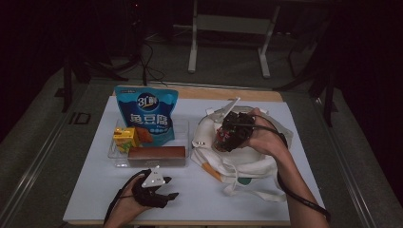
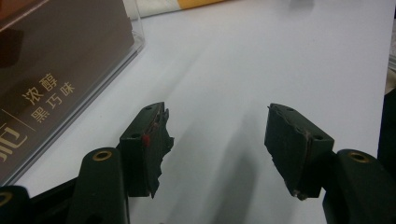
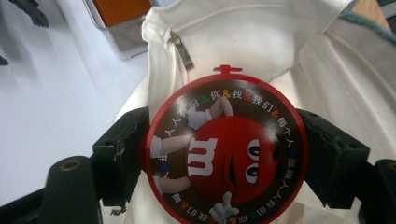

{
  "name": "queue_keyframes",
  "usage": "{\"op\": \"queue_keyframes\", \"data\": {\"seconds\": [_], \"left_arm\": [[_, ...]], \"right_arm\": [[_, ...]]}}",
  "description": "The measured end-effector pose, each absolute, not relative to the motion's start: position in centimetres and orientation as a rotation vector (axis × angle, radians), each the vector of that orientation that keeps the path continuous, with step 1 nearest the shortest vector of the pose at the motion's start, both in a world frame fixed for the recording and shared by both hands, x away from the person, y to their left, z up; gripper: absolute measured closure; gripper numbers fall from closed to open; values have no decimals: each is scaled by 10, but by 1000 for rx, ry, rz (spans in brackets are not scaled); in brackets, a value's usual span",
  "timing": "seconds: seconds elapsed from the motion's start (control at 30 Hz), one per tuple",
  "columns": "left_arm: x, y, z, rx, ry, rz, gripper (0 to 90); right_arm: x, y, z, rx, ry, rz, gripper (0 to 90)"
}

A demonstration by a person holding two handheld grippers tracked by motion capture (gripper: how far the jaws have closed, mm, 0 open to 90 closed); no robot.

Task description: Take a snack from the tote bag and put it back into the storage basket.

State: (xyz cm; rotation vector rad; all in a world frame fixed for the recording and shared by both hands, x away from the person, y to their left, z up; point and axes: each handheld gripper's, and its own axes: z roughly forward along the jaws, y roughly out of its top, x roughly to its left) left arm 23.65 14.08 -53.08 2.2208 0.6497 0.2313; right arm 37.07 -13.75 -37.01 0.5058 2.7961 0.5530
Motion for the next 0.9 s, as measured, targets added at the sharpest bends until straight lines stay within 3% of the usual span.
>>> {"op": "queue_keyframes", "data": {"seconds": [0.9], "left_arm": [[236, 139, -531, 2229, 644, 228, 390]], "right_arm": [[365, -110, -355, 408, 2808, 571, 236]]}}
